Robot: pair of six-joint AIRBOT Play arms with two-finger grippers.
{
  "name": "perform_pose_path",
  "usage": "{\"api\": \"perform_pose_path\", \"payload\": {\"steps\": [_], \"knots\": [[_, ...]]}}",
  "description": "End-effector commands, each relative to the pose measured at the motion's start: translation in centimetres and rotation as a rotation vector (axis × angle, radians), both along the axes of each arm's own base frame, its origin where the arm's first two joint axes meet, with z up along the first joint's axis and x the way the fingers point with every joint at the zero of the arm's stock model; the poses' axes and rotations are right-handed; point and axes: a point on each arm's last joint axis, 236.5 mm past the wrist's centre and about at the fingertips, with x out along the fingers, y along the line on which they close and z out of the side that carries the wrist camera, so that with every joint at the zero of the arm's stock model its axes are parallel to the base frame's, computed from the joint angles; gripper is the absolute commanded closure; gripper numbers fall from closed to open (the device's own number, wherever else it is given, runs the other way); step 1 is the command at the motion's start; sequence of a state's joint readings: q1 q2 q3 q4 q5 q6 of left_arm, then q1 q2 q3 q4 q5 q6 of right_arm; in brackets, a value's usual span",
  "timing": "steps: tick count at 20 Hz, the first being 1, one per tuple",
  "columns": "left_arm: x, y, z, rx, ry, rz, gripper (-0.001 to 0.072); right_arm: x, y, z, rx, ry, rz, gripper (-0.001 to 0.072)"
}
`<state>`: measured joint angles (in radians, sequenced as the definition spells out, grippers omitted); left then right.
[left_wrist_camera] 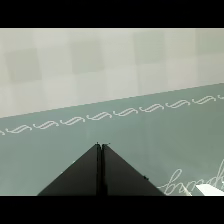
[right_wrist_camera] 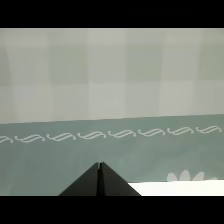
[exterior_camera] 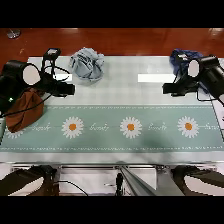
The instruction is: Fold the shirts.
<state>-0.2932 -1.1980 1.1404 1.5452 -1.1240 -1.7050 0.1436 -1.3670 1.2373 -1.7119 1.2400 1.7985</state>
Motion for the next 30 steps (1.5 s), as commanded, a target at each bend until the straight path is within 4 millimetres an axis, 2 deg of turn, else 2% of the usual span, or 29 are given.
{"api": "perform_pose_path", "payload": {"steps": [1, 2, 3, 4, 5, 6, 7, 8, 9, 10, 12, 14, 15, 16, 18, 22, 25, 27, 28, 29, 30], "knots": [[1.1, -0.3, 0.5, -0.015, -0.052, 0.001, 0.0676, 1.3, 0.1, 0.3, 0.002, -0.056, 0.011, 0.0693], [1.6, -0.5, 0.6, -0.022, -0.073, 0.001, 0.0675, 1.8, 0.2, 0.4, 0.006, -0.077, 0.013, 0.0692], [2.5, -0.7, 0.8, -0.031, -0.105, 0.003, 0.0644, 2.4, 0.4, 0.6, 0.011, -0.103, 0.015, 0.0689], [3.5, -0.9, 1.0, -0.041, -0.141, 0.006, 0.0305, 3.1, 0.5, 0.7, 0.015, -0.133, 0.019, 0.0556], [4.6, -0.8, 1.2, -0.036, -0.185, 0.007, 0.0013, 4.1, 0.7, 0.8, 0.022, -0.172, 0.026, 0.0163], [5.7, 0.0, 1.6, 0.002, -0.236, 0.0, 0.0003, 4.5, 0.8, 0.4, 0.015, -0.175, 0.054, 0.0089], [6.8, 1.8, 2.1, 0.082, -0.285, -0.009, 0.0003, 4.2, 0.7, -0.5, -0.005, -0.137, 0.096, 0.0089], [7.6, 4.8, 2.8, 0.168, -0.312, 0.026, 0.0003, 3.3, 0.3, -1.4, -0.028, -0.081, 0.123, 0.009], [8.0, 8.5, 3.5, 0.237, -0.32, 0.108, 0.0004, 2.3, 0.2, -2.1, -0.035, -0.032, 0.137, 0.0089], [8.1, 13.1, 4.0, 0.301, -0.316, 0.206, 0.0004, 1.6, 0.1, -2.4, -0.037, -0.002, 0.145, 0.009], [6.4, 21.8, 3.7, 0.356, -0.261, 0.4, 0.0005, 0.3, 1.0, -3.0, 0.0, 0.054, 0.164, 0.009], [3.8, 28.6, 2.6, 0.327, -0.203, 0.599, 0.0006, -0.2, 2.2, -3.2, 0.053, 0.071, 0.171, 0.009], [3.0, 30.4, 1.6, 0.26, -0.186, 0.686, 0.0005, -0.2, 2.8, -3.2, 0.08, 0.067, 0.165, 0.009], [2.7, 31.2, 0.4, 0.161, -0.167, 0.765, 0.0005, -0.1, 3.4, -3.1, 0.107, 0.062, 0.157, 0.009], [2.8, 31.2, -2.8, 0.059, -0.1, 0.768, 0.0005, 0.1, 4.3, -3.1, 0.15, 0.049, 0.138, 0.009], [1.8, 30.0, -9.5, 0.07, 0.097, 0.686, 0.0005, 0.1, 4.7, -3.0, 0.167, 0.049, 0.121, 0.009], [1.5, 28.5, -12.7, 0.065, 0.191, 0.651, 0.0007, 0.0, 4.9, -3.0, 0.177, 0.05, 0.118, 0.0091], [1.2, 27.3, -13.7, 0.065, 0.235, 0.624, 0.002, 0.0, 4.9, -3.0, 0.177, 0.05, 0.118, 0.0091], [1.1, 26.8, -13.7, 0.065, 0.247, 0.613, 0.0279, 0.0, 4.9, -3.0, 0.177, 0.05, 0.118, 0.009], [1.3, 26.3, -13.1, 0.072, 0.246, 0.574, 0.068, 0.0, 4.9, -2.9, 0.177, 0.047, 0.118, 0.009], [1.8, 25.7, -12.0, 0.073, 0.234, 0.534, 0.0678, 0.1, 4.8, -2.4, 0.178, 0.034, 0.119, 0.0091]]}}
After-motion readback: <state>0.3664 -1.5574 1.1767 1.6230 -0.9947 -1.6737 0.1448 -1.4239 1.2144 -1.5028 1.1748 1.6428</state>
